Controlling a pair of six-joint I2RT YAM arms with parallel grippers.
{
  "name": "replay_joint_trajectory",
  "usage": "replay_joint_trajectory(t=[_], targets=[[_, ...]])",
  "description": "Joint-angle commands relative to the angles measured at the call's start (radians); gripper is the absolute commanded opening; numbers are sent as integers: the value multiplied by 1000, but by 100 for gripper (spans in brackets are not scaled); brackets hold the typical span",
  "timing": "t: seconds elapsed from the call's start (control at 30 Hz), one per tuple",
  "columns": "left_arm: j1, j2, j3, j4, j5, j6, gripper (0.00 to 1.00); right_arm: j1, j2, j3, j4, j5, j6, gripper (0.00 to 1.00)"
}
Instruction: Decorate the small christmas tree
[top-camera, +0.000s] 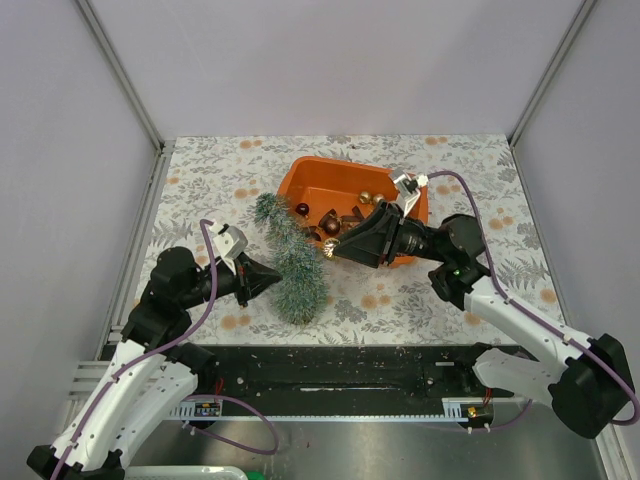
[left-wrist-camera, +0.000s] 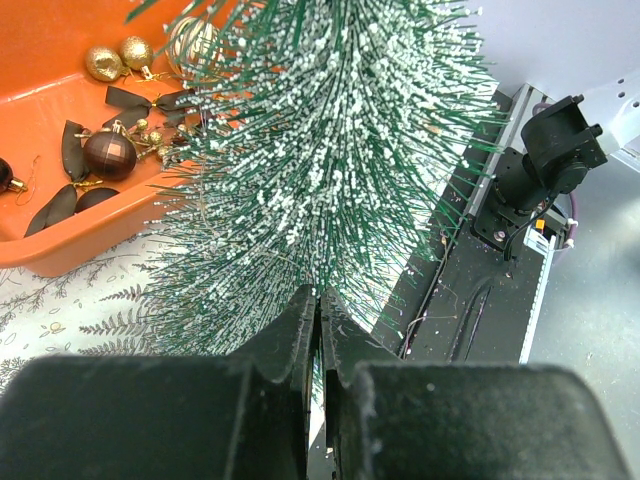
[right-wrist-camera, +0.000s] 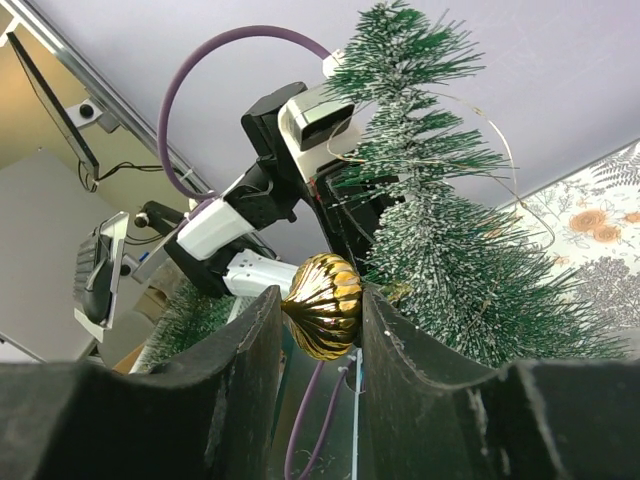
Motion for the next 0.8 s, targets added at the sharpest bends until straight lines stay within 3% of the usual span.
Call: replay_joint_trajectory(t=[0.0, 0.43, 0.77], targets=[[14, -49, -9, 38, 22, -13, 6, -17, -41, 9, -62, -8, -52, 9], [16, -43, 2, 31, 23, -10, 6, -58, -34, 5, -102, -32, -65, 8], [16, -40, 5, 36, 23, -13, 6, -57, 46, 6, 10, -62, -2, 7]])
